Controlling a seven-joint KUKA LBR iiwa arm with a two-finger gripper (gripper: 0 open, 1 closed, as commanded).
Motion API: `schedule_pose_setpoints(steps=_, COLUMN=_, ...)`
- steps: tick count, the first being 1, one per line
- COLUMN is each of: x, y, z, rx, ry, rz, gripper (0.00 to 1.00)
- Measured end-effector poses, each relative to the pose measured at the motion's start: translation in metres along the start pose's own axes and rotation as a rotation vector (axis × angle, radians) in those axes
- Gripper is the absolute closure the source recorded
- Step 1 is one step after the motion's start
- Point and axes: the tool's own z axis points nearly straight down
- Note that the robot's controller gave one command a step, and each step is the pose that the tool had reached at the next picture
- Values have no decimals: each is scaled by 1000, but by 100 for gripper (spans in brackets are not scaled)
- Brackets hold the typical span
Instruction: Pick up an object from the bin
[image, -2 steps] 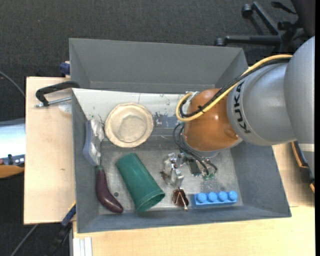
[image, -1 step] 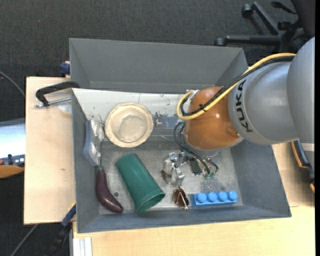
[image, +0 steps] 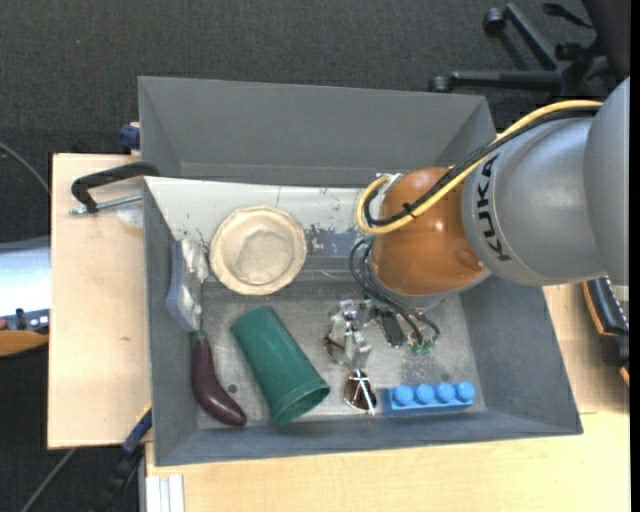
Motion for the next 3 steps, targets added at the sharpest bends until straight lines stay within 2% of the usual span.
schedule_pose_setpoints(steps=3, x=-2, y=0, z=-18, rx=1, ry=-5, rz=0, gripper=100)
